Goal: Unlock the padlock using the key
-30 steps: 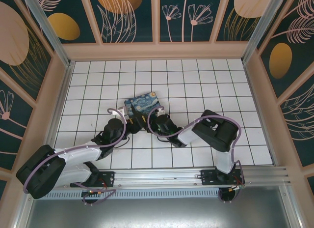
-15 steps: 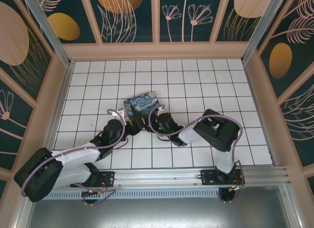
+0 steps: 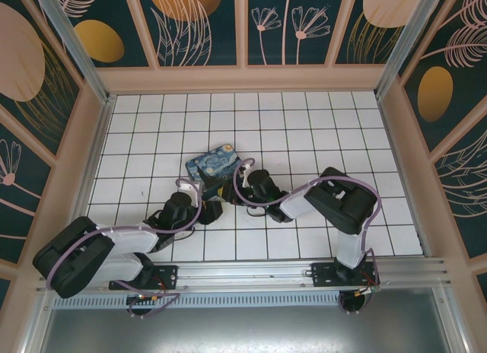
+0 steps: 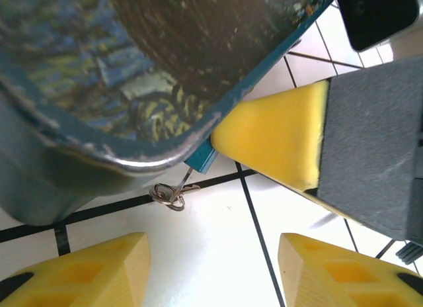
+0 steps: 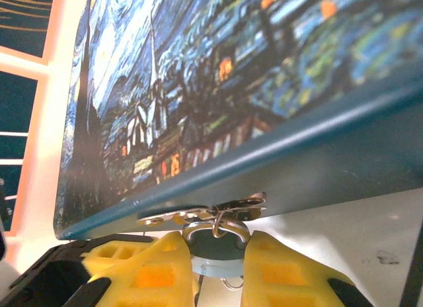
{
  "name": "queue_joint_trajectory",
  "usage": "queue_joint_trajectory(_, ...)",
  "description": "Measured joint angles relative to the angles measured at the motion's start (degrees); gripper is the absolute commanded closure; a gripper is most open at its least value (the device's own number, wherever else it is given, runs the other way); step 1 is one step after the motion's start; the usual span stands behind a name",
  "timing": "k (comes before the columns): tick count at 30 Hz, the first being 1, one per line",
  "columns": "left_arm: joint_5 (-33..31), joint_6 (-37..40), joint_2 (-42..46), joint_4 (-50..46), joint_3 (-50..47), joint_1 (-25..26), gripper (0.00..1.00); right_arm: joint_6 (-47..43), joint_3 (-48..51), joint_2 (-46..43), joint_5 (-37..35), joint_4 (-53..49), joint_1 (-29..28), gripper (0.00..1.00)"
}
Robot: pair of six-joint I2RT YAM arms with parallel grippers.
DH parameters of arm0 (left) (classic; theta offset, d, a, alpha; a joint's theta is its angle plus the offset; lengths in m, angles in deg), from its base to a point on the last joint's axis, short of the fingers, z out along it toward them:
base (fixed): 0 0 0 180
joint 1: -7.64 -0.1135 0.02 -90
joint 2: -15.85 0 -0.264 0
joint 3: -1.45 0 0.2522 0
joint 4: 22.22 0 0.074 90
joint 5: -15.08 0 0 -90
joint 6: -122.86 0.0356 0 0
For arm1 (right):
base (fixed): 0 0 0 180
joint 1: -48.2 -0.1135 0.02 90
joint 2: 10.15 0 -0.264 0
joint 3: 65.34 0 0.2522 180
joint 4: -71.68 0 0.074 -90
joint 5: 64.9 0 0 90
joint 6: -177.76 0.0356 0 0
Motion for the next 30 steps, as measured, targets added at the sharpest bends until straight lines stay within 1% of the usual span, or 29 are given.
queue_joint_trajectory(11,1.0,1.2,-4.4,5.7,-0.2,-2.8,0.55,0.3,-0.3,-0.1,2.9,-0.3,0.4,1.00)
queue_joint_trajectory(17,1.4,1.2,-7.8,8.7,-0.2,-3.8,0.58,2.9,-0.2,-0.2,6.0,-4.1,0.4,1.00)
queue_joint_trajectory(21,1.7,1.2,-9.1,9.9,-0.1,-3.9,0.57,3.4,-0.2,-0.2,6.8,-4.7,0.4,1.00)
queue_joint_trajectory(23,2.1,1.0,-9.2,10.5,-0.1,-4.1,0.55,3.5,0.0,-0.2,6.8,-4.8,0.4,1.00)
queue_joint_trajectory(24,2.1,0.7,-9.0,10.9,-0.1,-4.2,0.53,3.6,0.2,-0.2,6.8,-4.8,0.4,1.00)
queue_joint_trajectory(26,1.8,-0.7,-6.9,11.6,-1.0,-4.5,0.44,3.8,0.9,-0.2,6.7,-4.8,0.4,1.00)
queue_joint_trajectory(28,0.4,-2.1,-1.5,9.9,-1.9,-4.8,0.40,3.9,2.2,-0.4,6.3,-4.8,0.4,1.00)
queue_joint_trajectory(29,-0.6,-2.7,1.9,8.4,-1.9,-5.0,0.34,4.0,2.9,-0.7,5.9,-4.9,0.5,1.00)
queue_joint_trajectory(30,-1.8,-3.1,5.5,6.4,-1.4,-5.2,0.30,4.0,3.5,-1.0,5.4,-4.9,0.5,0.98)
